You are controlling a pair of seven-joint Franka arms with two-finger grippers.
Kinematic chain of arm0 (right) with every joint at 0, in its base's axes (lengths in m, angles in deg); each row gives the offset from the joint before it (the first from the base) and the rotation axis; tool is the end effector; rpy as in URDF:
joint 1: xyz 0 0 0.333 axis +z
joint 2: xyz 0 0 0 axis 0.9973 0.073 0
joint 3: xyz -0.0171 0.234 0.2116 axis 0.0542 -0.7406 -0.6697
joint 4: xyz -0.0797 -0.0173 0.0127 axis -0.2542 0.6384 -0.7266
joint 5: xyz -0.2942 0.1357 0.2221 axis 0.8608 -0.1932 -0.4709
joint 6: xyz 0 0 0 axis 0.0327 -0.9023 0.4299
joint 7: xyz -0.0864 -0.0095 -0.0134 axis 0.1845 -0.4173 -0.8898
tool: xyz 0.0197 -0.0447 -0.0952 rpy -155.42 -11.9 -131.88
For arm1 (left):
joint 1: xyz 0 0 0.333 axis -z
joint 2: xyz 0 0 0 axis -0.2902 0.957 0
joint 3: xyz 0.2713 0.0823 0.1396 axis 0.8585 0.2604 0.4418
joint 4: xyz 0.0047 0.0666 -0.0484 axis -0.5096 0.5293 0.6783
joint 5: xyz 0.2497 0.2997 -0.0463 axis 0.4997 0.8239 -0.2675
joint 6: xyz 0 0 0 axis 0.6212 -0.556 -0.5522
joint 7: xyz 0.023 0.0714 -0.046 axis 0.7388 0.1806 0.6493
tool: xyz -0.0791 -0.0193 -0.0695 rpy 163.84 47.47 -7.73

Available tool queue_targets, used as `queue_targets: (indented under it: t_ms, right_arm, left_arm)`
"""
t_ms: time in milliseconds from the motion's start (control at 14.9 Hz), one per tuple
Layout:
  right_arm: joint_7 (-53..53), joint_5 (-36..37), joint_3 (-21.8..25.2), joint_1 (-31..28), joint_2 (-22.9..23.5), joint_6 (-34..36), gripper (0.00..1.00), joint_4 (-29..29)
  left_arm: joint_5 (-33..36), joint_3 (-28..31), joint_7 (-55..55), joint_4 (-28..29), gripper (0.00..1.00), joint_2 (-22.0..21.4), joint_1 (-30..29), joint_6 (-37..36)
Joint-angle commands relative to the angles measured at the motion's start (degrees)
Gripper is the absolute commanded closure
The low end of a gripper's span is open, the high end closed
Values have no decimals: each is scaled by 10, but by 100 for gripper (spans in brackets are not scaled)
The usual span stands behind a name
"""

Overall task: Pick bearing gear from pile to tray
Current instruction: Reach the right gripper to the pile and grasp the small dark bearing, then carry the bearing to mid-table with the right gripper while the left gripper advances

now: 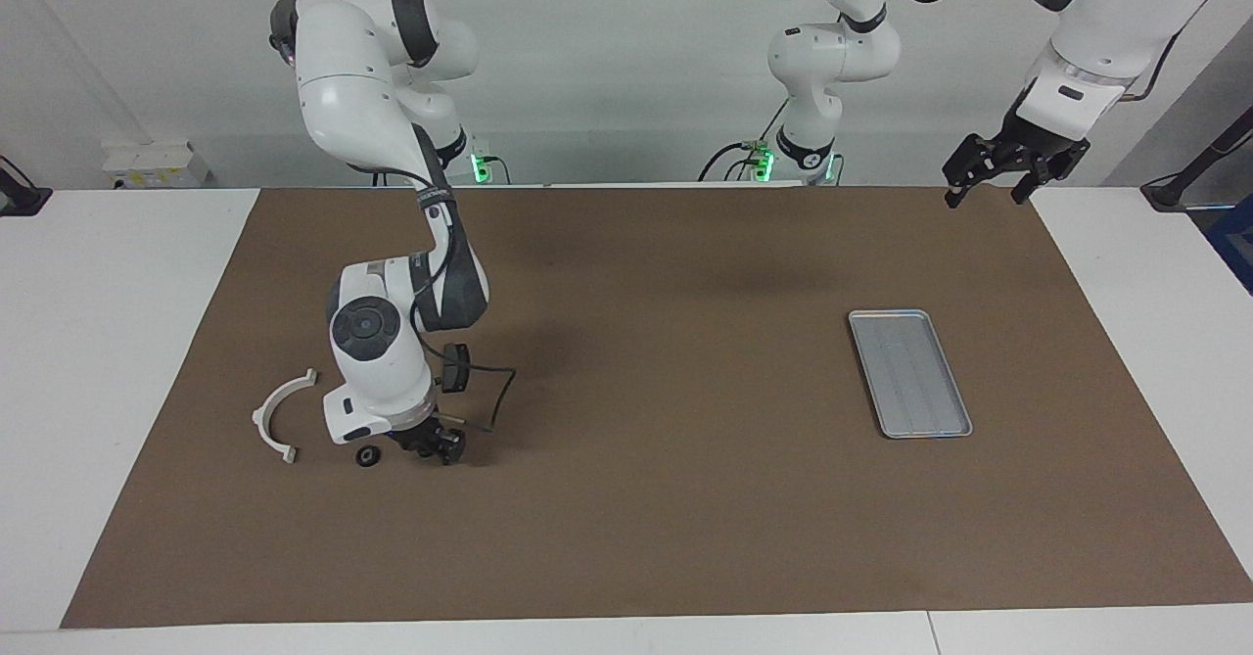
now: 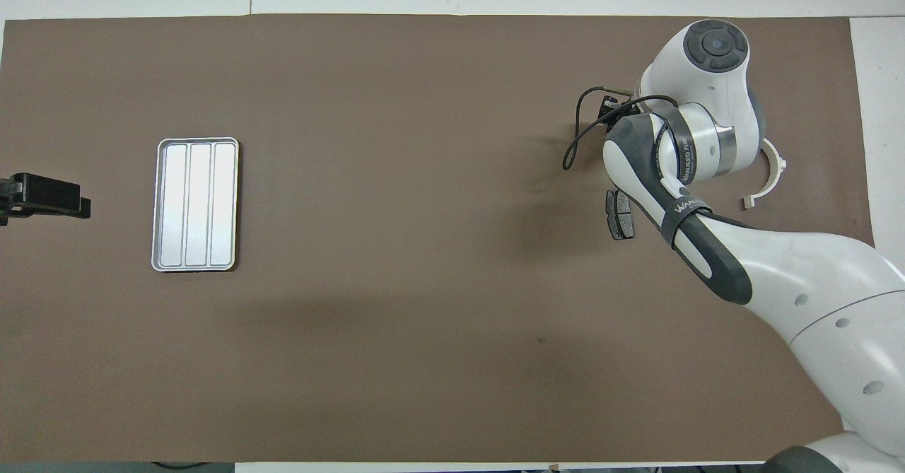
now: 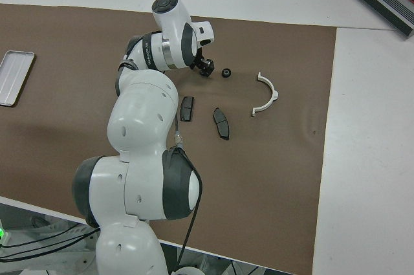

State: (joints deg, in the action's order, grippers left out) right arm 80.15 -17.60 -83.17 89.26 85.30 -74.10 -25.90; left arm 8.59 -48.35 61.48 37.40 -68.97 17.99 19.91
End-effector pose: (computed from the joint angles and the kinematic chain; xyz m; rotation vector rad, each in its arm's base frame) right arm 0.7073 0.0892 0.2893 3.0204 -0.5732 0.0458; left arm 0.5249 -0.0050 0.6260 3.1196 0.0069 -0.0207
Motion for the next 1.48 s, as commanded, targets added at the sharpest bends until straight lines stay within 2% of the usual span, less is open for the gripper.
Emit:
queue_targets:
  t_ms: [0,134,403,471,807,941,1143,1277,1412]
  right_arm:
    - [14,11,-4,-5,9,-8,49,10]
    - [14,12,-4,-10,9,-9,61,9]
    - [14,6,-4,-10,9,-9,97,6]
    - [13,7,-4,-11,9,-8,100,6]
    - [-13,13,-5,-12,0,37,100,14]
    - [-32,11,-8,-12,-24,92,100,36]
    - [-58,6,-19,-4,-67,211,100,83]
    - [-50,5,-61,-5,-91,275,100,100]
    - [7,-17,-85,-1,-114,309,100,108]
  left_arm:
    - [-3,4,-2,10,0,-9,5,0]
    - [-3,4,-2,10,0,-9,5,0]
    - [-3,4,-2,10,0,-9,5,1]
    - [-3,4,-2,10,0,-9,5,0]
    - [-3,4,-1,10,0,-9,5,0]
    - [-3,3,-2,10,0,-9,6,0]
    - [-3,3,-3,10,0,-9,6,0]
    - [-3,3,-2,10,0,-9,6,0]
    - [-3,4,-2,10,0,-9,6,3]
